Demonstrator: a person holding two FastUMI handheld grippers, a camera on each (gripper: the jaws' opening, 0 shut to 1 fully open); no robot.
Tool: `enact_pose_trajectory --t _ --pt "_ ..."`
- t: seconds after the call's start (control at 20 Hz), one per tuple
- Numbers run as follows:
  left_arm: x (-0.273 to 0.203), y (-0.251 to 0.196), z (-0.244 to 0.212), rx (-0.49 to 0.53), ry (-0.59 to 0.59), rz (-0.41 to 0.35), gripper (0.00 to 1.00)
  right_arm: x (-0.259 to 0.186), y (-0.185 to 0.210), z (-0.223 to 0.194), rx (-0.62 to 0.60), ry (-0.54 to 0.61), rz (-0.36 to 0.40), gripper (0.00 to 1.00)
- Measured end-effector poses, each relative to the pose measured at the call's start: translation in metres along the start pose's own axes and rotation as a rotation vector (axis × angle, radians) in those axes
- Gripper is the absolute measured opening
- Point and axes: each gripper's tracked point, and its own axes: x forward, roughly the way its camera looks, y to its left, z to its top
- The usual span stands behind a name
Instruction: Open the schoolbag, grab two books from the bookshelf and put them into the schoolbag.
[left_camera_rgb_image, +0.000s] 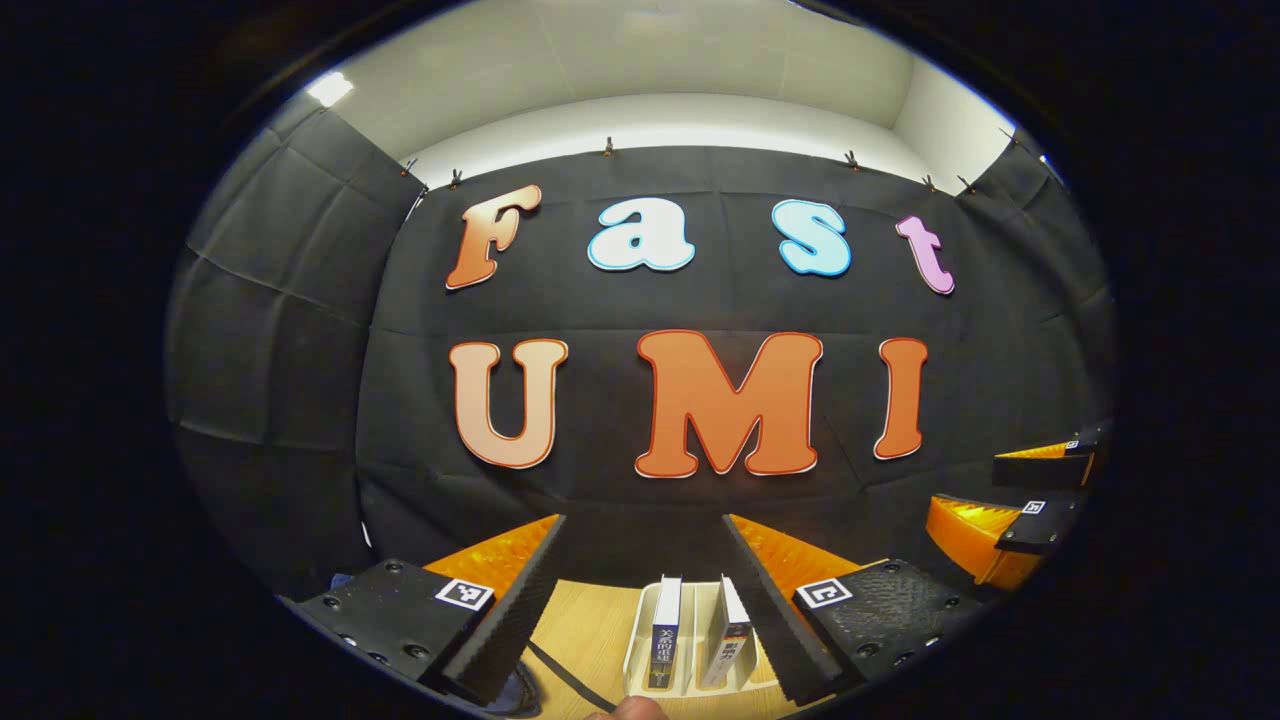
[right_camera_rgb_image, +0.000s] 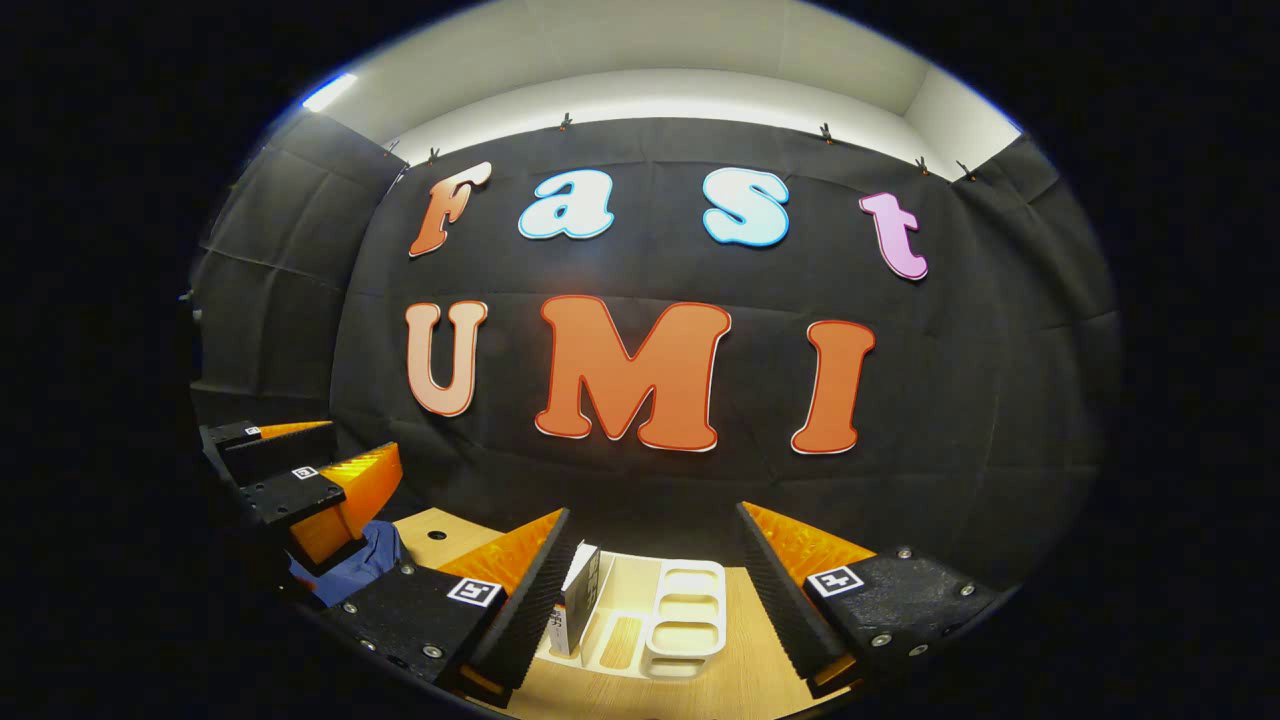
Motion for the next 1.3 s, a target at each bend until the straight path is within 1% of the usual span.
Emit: enact_pose_trajectory --t 0.1,0.15,0.2,0.25,0.35,0.4,0.45,0.55,0.65,0.7,0.75,0.8,0.85,0.9,0.95,1.15,1.3 --pt "0.004 0.014 -0.001 0.003 -0.006 0.003 0.97 0.000 -0.005 0.003 0.019 -0.020 -0.033 0.95" --pt "0.009 0.021 -0.001 0.010 0.001 0.000 0.93 0.001 -0.004 0.003 0.029 -0.024 -0.049 0.95" --pt "0.012 0.026 -0.005 0.019 0.005 -0.006 0.96 0.001 -0.001 0.000 0.027 -0.018 -0.056 0.95" --pt "0.017 0.034 -0.006 0.020 0.003 -0.016 0.94 0.002 0.001 -0.001 0.020 -0.017 -0.072 0.95" --pt "0.022 0.044 -0.008 0.015 0.013 -0.032 0.94 0.001 0.006 -0.001 0.031 -0.014 -0.095 0.95" --pt "0.023 0.048 -0.007 0.009 0.009 -0.041 0.97 0.002 0.011 -0.002 0.040 -0.012 -0.097 0.95" --pt "0.024 0.050 -0.004 -0.005 -0.002 -0.059 0.97 0.004 0.016 -0.002 0.044 -0.008 -0.099 0.95" --pt "0.026 0.055 0.000 -0.011 -0.015 -0.060 0.97 0.007 0.026 -0.002 0.043 -0.005 -0.099 0.95" --pt "0.028 0.055 -0.003 -0.014 -0.009 -0.072 0.94 0.008 0.034 -0.001 0.042 -0.006 -0.098 0.95" --pt "0.029 0.054 -0.006 -0.025 0.003 -0.080 0.94 0.010 0.038 -0.001 0.041 -0.005 -0.097 0.95" --pt "0.030 0.054 -0.010 -0.033 0.014 -0.085 0.96 0.012 0.040 -0.003 0.042 0.000 -0.100 0.95" --pt "0.031 0.055 -0.013 -0.039 0.024 -0.090 0.94 0.013 0.042 -0.005 0.043 0.005 -0.099 0.95" --pt "0.032 0.056 -0.014 -0.044 0.029 -0.094 0.96 0.014 0.044 -0.008 0.048 0.013 -0.099 0.95" --pt "0.033 0.059 -0.015 -0.048 0.027 -0.093 0.96 0.014 0.045 -0.010 0.056 0.020 -0.095 0.95" --pt "0.033 0.062 -0.013 -0.050 0.020 -0.089 0.94 0.014 0.047 -0.012 0.063 0.024 -0.093 0.95" --pt "0.036 0.076 -0.011 -0.044 -0.004 -0.067 0.94 0.015 0.041 -0.015 0.056 0.033 -0.118 0.95" --pt "0.041 0.081 0.005 -0.016 -0.050 -0.077 0.94 0.021 0.037 -0.009 0.063 0.021 -0.130 0.95"
